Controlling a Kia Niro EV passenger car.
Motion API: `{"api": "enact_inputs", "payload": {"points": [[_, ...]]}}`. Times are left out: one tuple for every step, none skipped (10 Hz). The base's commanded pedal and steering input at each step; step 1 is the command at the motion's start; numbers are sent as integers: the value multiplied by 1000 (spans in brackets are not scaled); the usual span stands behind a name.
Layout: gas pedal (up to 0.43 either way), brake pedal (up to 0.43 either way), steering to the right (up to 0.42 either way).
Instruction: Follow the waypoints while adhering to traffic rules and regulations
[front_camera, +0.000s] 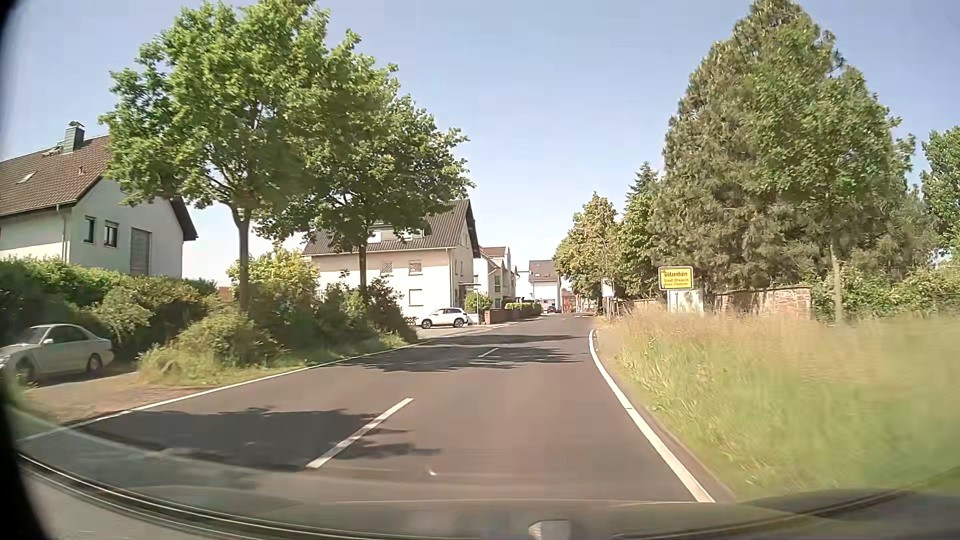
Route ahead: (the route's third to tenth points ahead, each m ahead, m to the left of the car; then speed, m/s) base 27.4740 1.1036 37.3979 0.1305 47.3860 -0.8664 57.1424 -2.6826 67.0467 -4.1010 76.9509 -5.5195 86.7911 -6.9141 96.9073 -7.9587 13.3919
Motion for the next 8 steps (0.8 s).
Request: {"api": "enact_inputs", "payload": {"points": [[0, 268, 25], [0, 268, 26], [0, 268, 25], [0, 262, 25], [0, 268, 25], [0, 262, 25], [0, 262, 25], [0, 256, 25]]}}
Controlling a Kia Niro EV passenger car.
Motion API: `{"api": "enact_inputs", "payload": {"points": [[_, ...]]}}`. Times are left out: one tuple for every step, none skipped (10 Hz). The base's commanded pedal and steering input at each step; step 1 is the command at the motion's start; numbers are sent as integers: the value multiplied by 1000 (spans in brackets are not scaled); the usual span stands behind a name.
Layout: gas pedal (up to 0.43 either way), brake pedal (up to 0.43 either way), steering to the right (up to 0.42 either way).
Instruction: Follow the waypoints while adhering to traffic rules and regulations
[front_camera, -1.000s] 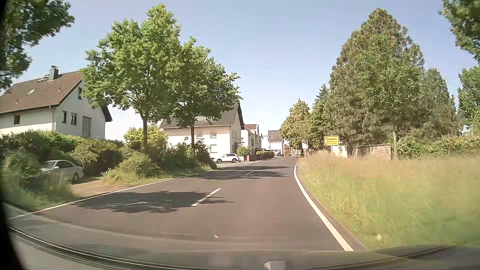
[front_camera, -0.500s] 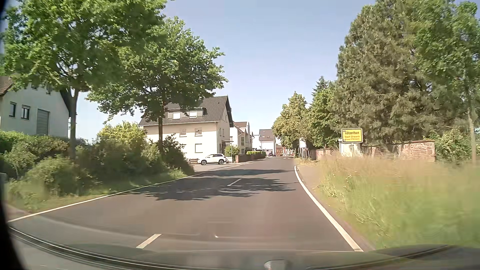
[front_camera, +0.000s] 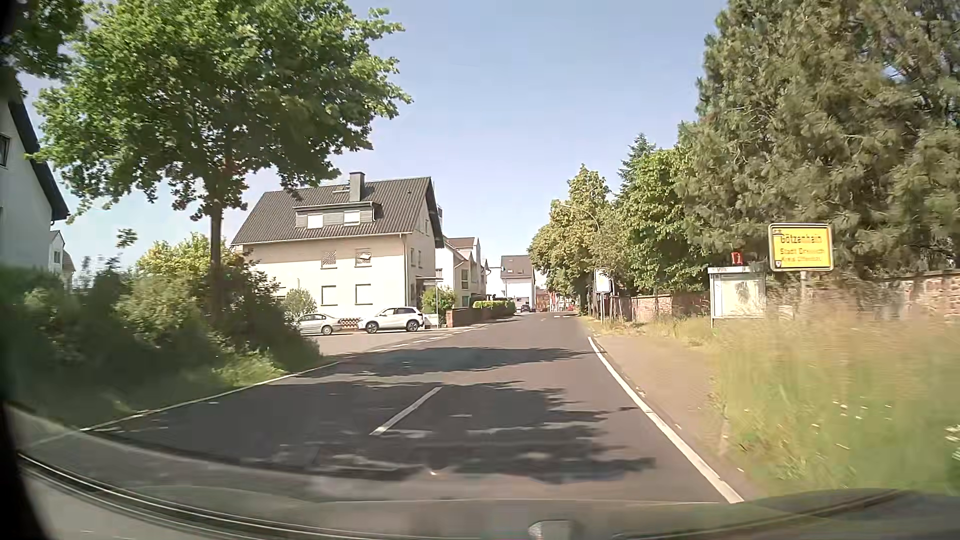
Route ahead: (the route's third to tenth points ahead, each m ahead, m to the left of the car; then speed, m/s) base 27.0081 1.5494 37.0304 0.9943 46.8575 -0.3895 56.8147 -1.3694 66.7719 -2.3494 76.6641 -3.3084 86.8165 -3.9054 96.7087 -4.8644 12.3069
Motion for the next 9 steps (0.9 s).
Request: {"api": "enact_inputs", "payload": {"points": [[0, 256, 25], [0, 244, 25], [0, 232, 25], [0, 220, 25], [0, 207, 25], [0, 189, 25], [0, 171, 25], [0, 159, 25], [0, 140, 25]]}}
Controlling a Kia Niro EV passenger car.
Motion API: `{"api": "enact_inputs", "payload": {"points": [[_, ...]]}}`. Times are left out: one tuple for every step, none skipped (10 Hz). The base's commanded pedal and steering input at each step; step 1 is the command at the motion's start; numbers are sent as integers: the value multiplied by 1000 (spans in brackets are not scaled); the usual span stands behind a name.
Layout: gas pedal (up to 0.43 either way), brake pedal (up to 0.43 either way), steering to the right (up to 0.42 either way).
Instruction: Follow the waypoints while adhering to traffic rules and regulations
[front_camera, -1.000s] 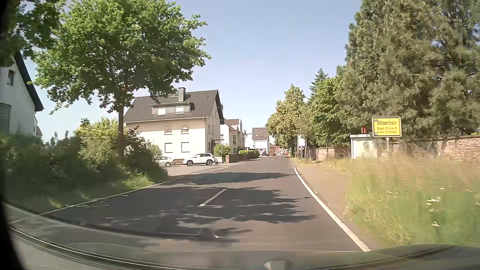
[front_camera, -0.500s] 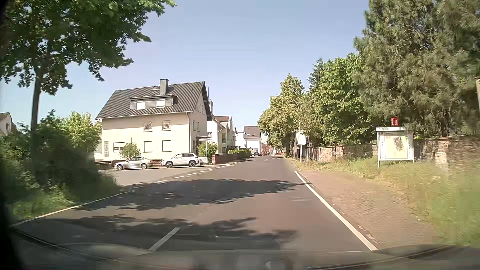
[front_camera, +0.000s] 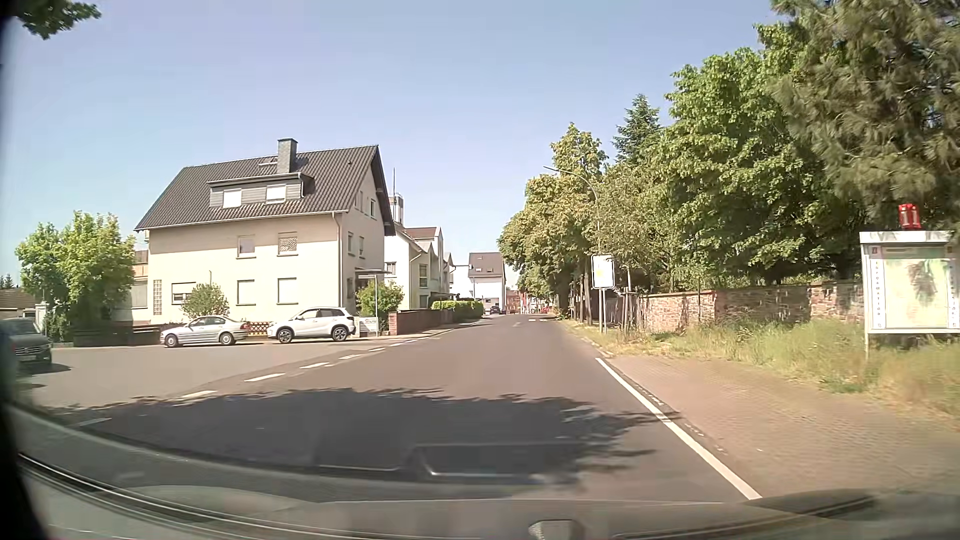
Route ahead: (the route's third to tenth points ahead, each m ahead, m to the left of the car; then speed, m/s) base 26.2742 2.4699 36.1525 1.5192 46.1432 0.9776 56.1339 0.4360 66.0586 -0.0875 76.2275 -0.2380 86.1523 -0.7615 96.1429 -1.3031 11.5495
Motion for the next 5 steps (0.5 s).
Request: {"api": "enact_inputs", "payload": {"points": [[0, 134, 25], [0, 128, 25], [0, 110, 24], [0, 98, 20], [0, 61, 16]]}}
